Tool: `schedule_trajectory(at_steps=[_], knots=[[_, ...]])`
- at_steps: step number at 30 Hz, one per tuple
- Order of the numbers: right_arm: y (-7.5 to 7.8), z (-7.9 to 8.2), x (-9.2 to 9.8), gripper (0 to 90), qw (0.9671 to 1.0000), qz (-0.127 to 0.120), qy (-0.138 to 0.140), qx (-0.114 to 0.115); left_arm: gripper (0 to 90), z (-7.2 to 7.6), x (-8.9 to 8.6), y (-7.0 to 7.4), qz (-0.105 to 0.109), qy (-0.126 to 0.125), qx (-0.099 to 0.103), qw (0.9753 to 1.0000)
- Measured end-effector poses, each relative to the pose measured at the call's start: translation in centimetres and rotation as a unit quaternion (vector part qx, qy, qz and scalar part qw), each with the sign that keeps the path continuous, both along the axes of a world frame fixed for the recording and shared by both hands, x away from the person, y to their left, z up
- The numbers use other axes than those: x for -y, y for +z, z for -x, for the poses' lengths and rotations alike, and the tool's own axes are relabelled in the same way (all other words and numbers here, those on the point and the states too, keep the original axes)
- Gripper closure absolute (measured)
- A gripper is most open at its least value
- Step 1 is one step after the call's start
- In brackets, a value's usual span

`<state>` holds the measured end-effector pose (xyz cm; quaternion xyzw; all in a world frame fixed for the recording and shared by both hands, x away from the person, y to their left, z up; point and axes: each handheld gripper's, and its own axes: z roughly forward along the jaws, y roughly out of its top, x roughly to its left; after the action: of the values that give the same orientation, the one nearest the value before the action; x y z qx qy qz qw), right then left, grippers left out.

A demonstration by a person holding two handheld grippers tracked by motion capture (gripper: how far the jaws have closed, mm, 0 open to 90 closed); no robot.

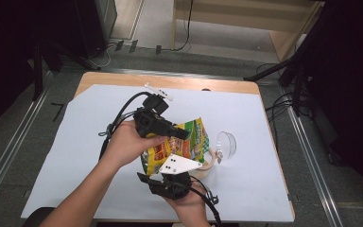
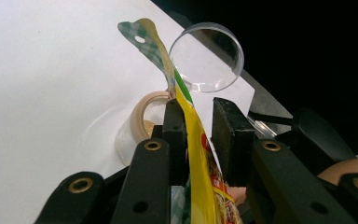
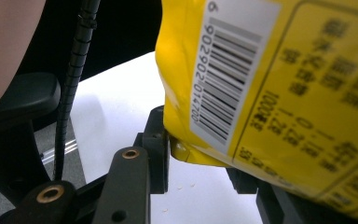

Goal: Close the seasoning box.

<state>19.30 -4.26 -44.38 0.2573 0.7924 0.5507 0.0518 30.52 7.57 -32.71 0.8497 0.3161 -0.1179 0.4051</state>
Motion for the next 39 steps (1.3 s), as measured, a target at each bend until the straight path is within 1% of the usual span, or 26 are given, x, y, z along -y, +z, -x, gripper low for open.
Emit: schedule_trajectory(at_steps=[11,15,18,20,23,26,29,33,37,39], knots=[[0.0,-0.1,-0.1,66.7,1.0,-0.001,0.001,0.001,75.9,0.0,-0.1,0.1,-0.001,0.001,0.003,1.0],[0.0,-0.2,-0.2,67.0,1.0,-0.003,0.002,-0.003,75.7,0.0,-0.1,0.1,-0.004,0.001,0.006,1.0],[0.2,-0.3,-0.3,67.1,1.0,-0.004,0.001,-0.006,75.5,-0.4,-0.1,0.3,-0.004,-0.001,-0.002,1.0],[0.3,-0.5,-0.3,67.2,0.9999,-0.007,-0.002,-0.008,75.3,-0.6,0.1,0.4,-0.004,0.002,-0.001,1.0],[0.3,-0.8,-0.5,67.2,0.9998,-0.012,-0.005,-0.014,75.4,-0.9,0.0,0.4,-0.006,0.003,-0.005,1.0],[0.3,-1.0,-0.5,67.3,0.9999,-0.01,-0.006,-0.011,75.6,-1.2,-0.1,0.3,-0.002,0.004,-0.011,0.9999],[0.3,-1.3,-0.5,67.3,0.9999,-0.007,-0.005,-0.009,75.6,-1.7,-0.2,0.3,-0.002,0.002,-0.015,0.9999],[0.4,-1.7,-0.5,67.3,0.9999,-0.003,-0.003,-0.012,75.9,-1.8,-0.4,0.3,0.002,0.008,-0.008,0.9999],[0.6,-1.8,-0.7,67.3,1.0,0.003,0.0,-0.002,76.0,-1.5,-0.8,0.5,0.006,0.014,0.003,0.9999],[0.6,-1.8,-0.9,67.3,1.0,0.005,0.005,0.002,75.9,-1.4,-1.0,0.6,0.009,0.015,0.005,0.9998]])
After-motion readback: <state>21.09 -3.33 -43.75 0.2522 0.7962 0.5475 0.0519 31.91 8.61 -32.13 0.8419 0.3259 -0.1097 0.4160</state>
